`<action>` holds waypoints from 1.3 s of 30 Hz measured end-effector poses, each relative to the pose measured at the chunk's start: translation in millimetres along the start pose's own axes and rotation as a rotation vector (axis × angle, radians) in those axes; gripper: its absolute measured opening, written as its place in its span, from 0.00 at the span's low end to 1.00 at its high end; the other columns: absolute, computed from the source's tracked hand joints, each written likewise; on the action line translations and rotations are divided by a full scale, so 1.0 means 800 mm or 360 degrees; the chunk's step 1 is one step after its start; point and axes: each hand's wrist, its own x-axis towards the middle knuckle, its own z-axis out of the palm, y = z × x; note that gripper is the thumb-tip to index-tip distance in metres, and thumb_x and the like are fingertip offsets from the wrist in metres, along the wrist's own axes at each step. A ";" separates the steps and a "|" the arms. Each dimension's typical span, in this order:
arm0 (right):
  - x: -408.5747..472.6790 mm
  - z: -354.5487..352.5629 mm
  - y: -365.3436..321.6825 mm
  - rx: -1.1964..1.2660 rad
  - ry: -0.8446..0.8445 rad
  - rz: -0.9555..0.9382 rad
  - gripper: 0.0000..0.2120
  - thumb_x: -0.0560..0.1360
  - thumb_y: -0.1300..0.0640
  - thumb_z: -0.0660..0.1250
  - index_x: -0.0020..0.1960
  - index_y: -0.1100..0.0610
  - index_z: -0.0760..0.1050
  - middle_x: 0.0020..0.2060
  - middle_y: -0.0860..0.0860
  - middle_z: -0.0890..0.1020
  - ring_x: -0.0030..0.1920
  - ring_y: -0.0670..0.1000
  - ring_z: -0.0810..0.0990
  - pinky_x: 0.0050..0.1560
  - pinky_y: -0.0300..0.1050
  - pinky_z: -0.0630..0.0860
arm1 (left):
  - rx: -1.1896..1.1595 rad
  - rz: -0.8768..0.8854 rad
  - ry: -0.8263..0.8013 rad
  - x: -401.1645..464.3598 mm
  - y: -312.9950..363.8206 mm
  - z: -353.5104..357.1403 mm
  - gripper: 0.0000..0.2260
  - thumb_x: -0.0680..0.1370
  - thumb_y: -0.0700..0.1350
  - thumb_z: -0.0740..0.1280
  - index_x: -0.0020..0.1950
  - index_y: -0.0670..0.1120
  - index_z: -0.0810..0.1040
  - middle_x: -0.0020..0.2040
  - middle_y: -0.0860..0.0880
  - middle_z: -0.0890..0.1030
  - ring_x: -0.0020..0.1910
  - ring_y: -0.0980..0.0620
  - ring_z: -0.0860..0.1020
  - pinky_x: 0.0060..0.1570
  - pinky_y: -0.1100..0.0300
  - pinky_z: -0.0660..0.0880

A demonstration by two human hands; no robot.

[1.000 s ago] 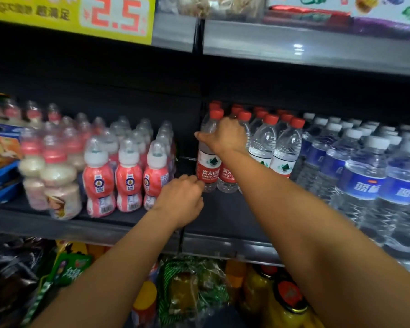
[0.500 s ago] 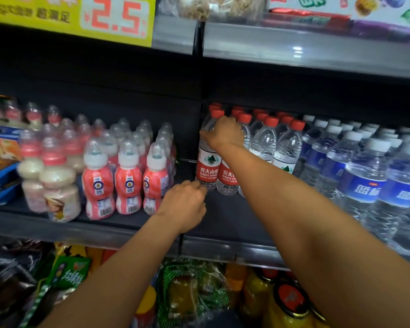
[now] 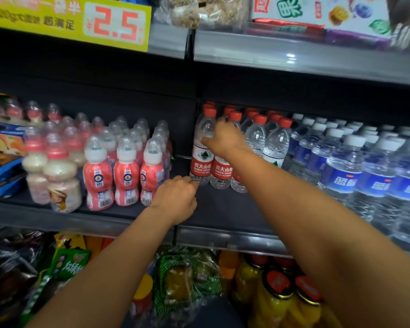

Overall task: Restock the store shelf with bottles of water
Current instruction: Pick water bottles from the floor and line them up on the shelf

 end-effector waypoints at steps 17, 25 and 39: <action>-0.398 -0.023 0.154 -0.0228 -0.0471 -0.0311 0.15 0.76 0.52 0.63 0.59 0.59 0.69 0.58 0.59 0.75 0.60 0.61 0.74 0.52 0.52 0.72 | -0.0003 0.0138 -0.0221 -0.166 0.201 -0.041 0.13 0.78 0.47 0.60 0.60 0.45 0.74 0.61 0.44 0.75 0.60 0.43 0.74 0.54 0.51 0.73; -0.548 0.064 0.210 -0.0200 -0.0760 -0.0033 0.19 0.78 0.54 0.61 0.65 0.62 0.67 0.58 0.62 0.76 0.59 0.63 0.74 0.47 0.51 0.71 | -0.0044 0.0344 -0.0611 -0.265 0.284 0.074 0.11 0.79 0.46 0.60 0.58 0.44 0.74 0.58 0.44 0.75 0.58 0.43 0.74 0.49 0.52 0.72; -0.681 0.251 0.269 0.0151 -0.1248 0.0601 0.18 0.78 0.52 0.61 0.64 0.61 0.68 0.61 0.60 0.75 0.62 0.62 0.73 0.57 0.52 0.71 | -0.0175 0.0433 -0.1346 -0.364 0.321 0.311 0.13 0.77 0.44 0.61 0.60 0.44 0.75 0.61 0.44 0.76 0.60 0.43 0.76 0.57 0.50 0.73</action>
